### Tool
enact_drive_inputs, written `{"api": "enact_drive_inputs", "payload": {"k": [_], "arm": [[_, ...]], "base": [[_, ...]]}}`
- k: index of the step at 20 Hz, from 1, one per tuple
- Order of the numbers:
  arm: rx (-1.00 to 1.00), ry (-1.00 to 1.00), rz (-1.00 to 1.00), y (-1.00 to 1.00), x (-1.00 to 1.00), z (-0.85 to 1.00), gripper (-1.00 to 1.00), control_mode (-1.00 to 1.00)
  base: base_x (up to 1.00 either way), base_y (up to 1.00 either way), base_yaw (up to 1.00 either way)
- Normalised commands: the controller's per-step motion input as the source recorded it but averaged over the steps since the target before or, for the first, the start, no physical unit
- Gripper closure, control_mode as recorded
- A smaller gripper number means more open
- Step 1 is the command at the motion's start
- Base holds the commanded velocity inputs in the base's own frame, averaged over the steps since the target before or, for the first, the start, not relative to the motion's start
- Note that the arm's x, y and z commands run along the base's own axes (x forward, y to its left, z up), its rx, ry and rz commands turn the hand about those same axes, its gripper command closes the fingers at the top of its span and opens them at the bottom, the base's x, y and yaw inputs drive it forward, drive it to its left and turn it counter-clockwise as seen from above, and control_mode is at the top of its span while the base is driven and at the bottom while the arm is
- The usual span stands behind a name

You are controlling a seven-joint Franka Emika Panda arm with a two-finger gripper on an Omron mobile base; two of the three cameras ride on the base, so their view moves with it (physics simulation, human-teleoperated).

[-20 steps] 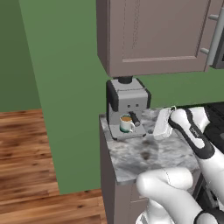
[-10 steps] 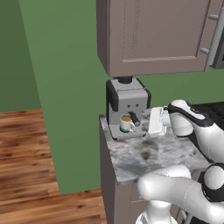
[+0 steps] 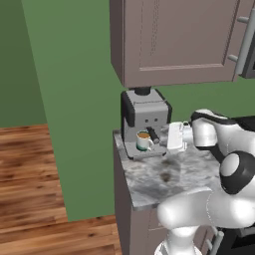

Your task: Pick up the brewed coffee from the coffee machine and place it next to the breakfast plate on the dining counter.

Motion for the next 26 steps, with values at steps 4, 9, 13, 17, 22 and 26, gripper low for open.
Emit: {"api": "enact_drive_inputs", "payload": {"k": [4, 9, 13, 17, 22, 26], "arm": [[0.04, 0.02, -0.01, 0.27, 0.06, -0.18, -1.00, -1.00], [0.00, 0.02, -0.06, 0.27, 0.00, -0.09, -1.00, -1.00], [0.00, 0.03, -0.10, 0.10, 0.00, -0.11, -1.00, -1.00], [0.00, 0.03, -0.09, 0.01, 0.02, -0.19, -1.00, -1.00], [0.00, 0.02, -0.08, 0.00, 0.12, -0.23, -1.00, -1.00], [0.00, 0.01, -0.07, 0.00, 0.25, -0.18, -1.00, -1.00]], "base": [[0.00, 0.00, 0.00], [0.00, 0.00, 0.00], [0.00, 0.00, 0.00], [0.00, 0.00, 0.00], [0.00, 0.00, 0.00], [0.00, 0.00, 0.00]]}}
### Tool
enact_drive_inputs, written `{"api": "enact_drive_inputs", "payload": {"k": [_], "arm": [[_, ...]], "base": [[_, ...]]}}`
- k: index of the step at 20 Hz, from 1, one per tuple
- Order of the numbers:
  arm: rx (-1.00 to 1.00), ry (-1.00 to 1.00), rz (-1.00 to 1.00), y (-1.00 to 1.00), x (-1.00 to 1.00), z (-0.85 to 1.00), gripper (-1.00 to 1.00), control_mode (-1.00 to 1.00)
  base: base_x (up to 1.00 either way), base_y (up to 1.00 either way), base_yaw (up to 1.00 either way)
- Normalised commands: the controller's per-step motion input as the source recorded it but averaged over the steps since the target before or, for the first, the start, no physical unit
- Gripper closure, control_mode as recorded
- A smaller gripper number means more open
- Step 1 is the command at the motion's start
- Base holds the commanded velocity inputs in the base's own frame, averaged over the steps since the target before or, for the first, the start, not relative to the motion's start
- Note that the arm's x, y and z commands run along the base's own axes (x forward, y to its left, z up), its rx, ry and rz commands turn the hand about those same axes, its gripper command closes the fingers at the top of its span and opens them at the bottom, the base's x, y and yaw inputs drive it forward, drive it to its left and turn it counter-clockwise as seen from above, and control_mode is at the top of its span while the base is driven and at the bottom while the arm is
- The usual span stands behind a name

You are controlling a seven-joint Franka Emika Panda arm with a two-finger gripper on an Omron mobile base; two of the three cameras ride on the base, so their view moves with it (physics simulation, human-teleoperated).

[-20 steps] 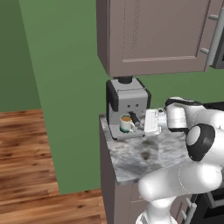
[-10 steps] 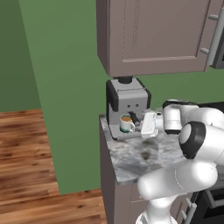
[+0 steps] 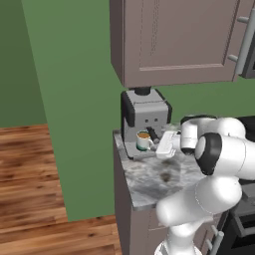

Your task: Pick up the brewed coffee from the coffee machine and place it next to the breakfast plate on the dining counter.

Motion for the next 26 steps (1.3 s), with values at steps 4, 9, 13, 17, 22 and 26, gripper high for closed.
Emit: {"api": "enact_drive_inputs", "payload": {"k": [4, 9, 13, 17, 22, 26], "arm": [[0.00, 0.00, -0.04, 0.00, 0.29, -0.18, -1.00, -1.00], [0.00, 0.00, -0.02, 0.00, 0.30, -0.23, -1.00, -1.00], [0.00, 0.00, -0.01, 0.00, 0.31, -0.18, -1.00, -1.00], [0.00, 0.00, -0.01, 0.00, 0.19, 0.00, 1.00, -1.00], [0.00, 0.00, 0.00, 0.00, -0.02, 0.00, 1.00, -1.00], [0.00, 0.00, 0.00, 0.00, -0.31, 0.00, 1.00, -1.00]], "base": [[0.00, 0.00, 0.00], [0.00, 0.00, 0.00], [0.00, 0.00, 0.00], [0.00, 0.00, 0.00], [0.00, 0.00, 0.00], [0.00, 0.00, 0.00]]}}
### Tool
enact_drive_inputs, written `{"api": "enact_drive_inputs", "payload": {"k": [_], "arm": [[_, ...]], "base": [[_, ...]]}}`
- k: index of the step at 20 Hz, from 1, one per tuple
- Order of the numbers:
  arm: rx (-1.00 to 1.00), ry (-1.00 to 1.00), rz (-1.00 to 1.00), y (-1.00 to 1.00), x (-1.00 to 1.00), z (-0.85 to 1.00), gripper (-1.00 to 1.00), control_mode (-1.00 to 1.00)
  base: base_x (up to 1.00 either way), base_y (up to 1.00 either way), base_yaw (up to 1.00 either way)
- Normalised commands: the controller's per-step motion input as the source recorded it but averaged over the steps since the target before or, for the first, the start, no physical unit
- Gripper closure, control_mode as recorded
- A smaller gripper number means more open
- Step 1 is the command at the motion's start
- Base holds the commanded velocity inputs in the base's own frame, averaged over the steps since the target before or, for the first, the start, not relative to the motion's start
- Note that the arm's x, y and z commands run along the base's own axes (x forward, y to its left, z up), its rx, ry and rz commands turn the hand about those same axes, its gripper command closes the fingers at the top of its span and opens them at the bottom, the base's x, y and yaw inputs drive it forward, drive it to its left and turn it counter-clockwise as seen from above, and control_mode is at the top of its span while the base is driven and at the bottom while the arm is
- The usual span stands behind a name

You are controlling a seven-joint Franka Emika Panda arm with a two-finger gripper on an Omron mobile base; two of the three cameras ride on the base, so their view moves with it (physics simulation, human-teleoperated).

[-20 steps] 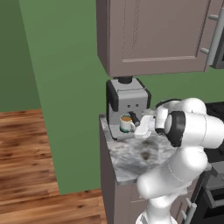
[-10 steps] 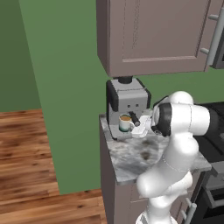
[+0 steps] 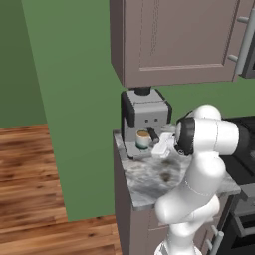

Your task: Pick up the brewed coffee from the coffee machine and place it next to the breakfast plate on the dining counter.

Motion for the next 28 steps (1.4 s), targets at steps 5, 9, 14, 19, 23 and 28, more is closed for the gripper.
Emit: {"api": "enact_drive_inputs", "payload": {"k": [5, 9, 14, 19, 23, 28], "arm": [[0.00, 0.00, 0.00, 0.00, -0.51, 0.06, 1.00, -1.00], [0.00, 0.00, 0.00, -0.17, -0.47, 0.16, 1.00, -1.00], [0.00, 0.00, -0.06, -0.48, -0.36, 0.16, 1.00, -1.00], [-0.02, 0.00, -0.06, -0.47, -0.32, 0.34, 1.00, -1.00], [-0.03, 0.00, 0.00, -0.22, -0.53, 0.66, 1.00, -1.00], [-0.02, 0.01, 0.02, -0.02, -0.78, 0.85, 1.00, -1.00]], "base": [[0.00, 0.00, 0.00], [0.00, 0.00, 0.00], [0.00, 0.00, 0.00], [0.00, 0.00, 0.00], [0.00, 0.00, 0.00], [0.00, 0.00, 0.00]]}}
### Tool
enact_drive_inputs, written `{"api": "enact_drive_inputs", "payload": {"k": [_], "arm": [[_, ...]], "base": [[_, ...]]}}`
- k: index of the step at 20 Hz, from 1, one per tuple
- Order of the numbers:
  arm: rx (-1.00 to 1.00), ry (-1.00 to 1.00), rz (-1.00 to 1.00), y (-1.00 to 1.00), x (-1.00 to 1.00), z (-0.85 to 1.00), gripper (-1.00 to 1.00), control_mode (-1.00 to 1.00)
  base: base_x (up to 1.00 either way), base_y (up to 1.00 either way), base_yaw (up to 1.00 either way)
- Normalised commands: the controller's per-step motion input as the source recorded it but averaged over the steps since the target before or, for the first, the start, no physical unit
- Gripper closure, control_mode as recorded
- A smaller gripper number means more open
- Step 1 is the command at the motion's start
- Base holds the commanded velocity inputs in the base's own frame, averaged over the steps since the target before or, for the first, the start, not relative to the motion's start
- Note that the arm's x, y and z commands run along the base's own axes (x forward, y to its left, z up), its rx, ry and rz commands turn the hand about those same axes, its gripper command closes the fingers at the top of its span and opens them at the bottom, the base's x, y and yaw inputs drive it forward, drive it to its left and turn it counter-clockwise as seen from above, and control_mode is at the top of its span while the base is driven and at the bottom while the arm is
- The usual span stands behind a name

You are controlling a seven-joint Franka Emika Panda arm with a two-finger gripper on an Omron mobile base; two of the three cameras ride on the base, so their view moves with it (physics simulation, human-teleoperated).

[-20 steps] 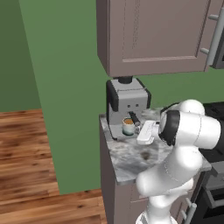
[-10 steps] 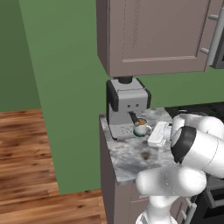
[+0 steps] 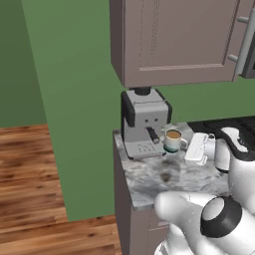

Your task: Pick up the brewed coffee from the coffee machine and place it next to the breakfast plate on the dining counter.

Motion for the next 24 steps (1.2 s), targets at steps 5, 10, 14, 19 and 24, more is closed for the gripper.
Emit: {"api": "enact_drive_inputs", "payload": {"k": [5, 10, 14, 19, 24], "arm": [[0.00, 0.01, 0.06, 0.00, -0.87, 0.95, 1.00, -1.00], [0.00, 0.00, 0.09, 0.01, -0.61, 0.84, 1.00, -1.00], [0.00, 0.00, 0.11, 0.00, -0.30, 0.53, 1.00, -1.00], [0.00, 0.00, 0.10, 0.00, 0.01, 0.16, 1.00, -1.00], [0.01, 0.00, 0.02, -0.05, 0.02, 0.00, 1.00, 1.00]], "base": [[0.00, 0.00, 0.00], [0.00, 0.00, 0.00], [0.00, 0.00, 0.00], [0.00, 0.00, 0.00], [-0.09, 0.08, 0.10]]}}
